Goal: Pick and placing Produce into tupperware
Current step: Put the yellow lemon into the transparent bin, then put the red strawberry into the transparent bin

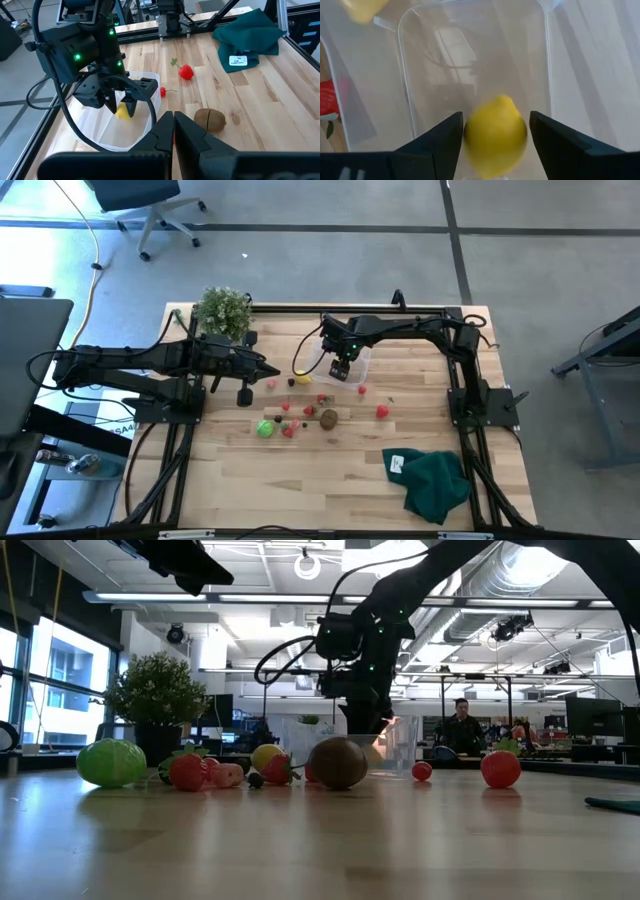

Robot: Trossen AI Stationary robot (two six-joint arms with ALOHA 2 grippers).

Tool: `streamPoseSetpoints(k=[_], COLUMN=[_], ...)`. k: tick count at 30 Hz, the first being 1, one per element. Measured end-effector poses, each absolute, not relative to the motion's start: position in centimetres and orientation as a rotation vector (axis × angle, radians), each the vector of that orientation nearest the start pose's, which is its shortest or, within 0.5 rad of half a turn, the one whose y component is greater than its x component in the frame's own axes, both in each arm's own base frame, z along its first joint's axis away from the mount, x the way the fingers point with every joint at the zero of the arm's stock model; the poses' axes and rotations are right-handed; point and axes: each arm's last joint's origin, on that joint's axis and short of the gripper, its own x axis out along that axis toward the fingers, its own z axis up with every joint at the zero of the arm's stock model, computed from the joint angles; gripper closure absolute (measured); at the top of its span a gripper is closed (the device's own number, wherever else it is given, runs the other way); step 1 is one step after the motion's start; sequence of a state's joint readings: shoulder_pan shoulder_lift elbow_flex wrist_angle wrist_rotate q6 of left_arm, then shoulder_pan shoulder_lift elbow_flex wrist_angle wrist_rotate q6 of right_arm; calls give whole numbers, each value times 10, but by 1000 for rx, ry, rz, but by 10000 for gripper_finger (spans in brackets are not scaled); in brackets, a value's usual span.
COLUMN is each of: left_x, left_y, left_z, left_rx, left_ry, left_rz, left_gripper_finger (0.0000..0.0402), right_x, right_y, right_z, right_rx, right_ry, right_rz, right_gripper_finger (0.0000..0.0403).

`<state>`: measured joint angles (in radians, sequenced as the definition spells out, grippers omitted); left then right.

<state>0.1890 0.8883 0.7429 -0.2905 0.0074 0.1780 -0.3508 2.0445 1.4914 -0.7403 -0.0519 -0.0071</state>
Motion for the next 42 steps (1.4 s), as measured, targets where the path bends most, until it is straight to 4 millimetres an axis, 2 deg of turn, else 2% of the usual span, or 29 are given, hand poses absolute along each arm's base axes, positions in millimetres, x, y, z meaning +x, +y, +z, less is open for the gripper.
streamPoseSetpoints(k=[8, 12, 17, 21, 26, 31, 35, 42], left_x=[189, 189, 189, 189, 189, 189, 189, 189], left_y=[36, 36, 36, 36, 36, 36, 36, 36], left_z=[291, 291, 291, 291, 291, 291, 291, 291], left_rx=[132, 131, 131, 131, 131, 131, 131, 133], left_ry=[449, 449, 449, 449, 449, 449, 449, 448], left_rz=[140, 140, 140, 140, 140, 139, 139, 139], left_gripper_finger=[396, 396, 396, 396, 396, 396, 396, 396], right_x=[383, 382, 377, 365, 332, 285, 252, 218], right_y=[-141, -141, -139, -136, -124, -103, -77, -27], right_z=[168, 175, 197, 231, 288, 334, 357, 379], right_rx=[211, 201, 199, 208, 311, 586, 715, 647], right_ry=[1265, 1250, 1196, 1123, 1022, 971, 1011, 1055], right_rz=[-264, -261, -282, -327, -425, -501, -468, -333], right_gripper_finger=[180, 180, 180, 180, 180, 180, 180, 180])
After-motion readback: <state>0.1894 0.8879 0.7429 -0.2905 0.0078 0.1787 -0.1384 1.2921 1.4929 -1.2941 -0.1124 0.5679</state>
